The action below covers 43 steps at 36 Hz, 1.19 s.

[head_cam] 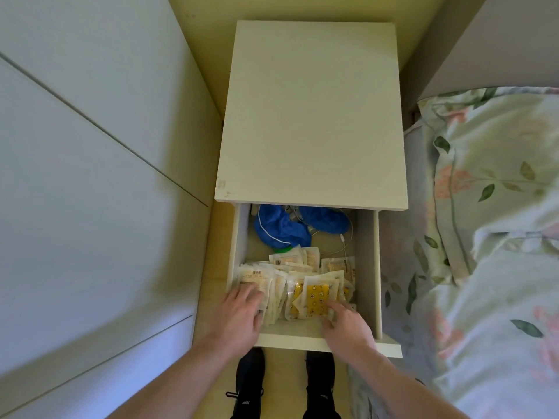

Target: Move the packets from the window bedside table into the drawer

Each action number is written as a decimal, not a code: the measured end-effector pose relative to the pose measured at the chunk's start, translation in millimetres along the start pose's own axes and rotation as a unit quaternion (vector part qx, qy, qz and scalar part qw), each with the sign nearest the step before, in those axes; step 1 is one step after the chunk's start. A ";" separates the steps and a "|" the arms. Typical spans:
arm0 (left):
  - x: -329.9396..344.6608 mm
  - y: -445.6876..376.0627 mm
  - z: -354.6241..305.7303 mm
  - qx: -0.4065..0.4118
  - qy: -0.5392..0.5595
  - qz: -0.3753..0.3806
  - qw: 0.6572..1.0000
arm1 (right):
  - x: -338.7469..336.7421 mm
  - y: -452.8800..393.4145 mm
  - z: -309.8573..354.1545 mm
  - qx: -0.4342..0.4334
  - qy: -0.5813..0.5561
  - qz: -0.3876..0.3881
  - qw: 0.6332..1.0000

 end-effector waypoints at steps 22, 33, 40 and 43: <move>0.6 75.9 48.3 -0.362 0.213 0.101 0.902 | -22.3 76.9 -59.7 0.255 -0.193 -0.169 0.932; 44.1 71.8 79.2 -0.518 0.336 0.111 0.779 | -12.6 57.8 -54.1 0.413 -0.375 -0.143 0.818; 38.2 41.9 82.0 -0.512 0.346 0.047 0.785 | -33.7 33.4 -47.4 0.393 -0.377 -0.144 0.826; 25.8 21.6 80.4 -0.504 0.357 0.016 0.786 | -47.0 18.1 -40.0 0.377 -0.391 -0.137 0.828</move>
Point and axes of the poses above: each hand's wrist, its own y-axis away from the middle knuckle, its own x-axis out of the palm, z = x × y, the point moved 5 cm from there along -y, towards the middle knuckle, and after that the axes turned 10 degrees about -z, right-handed, at the moved point
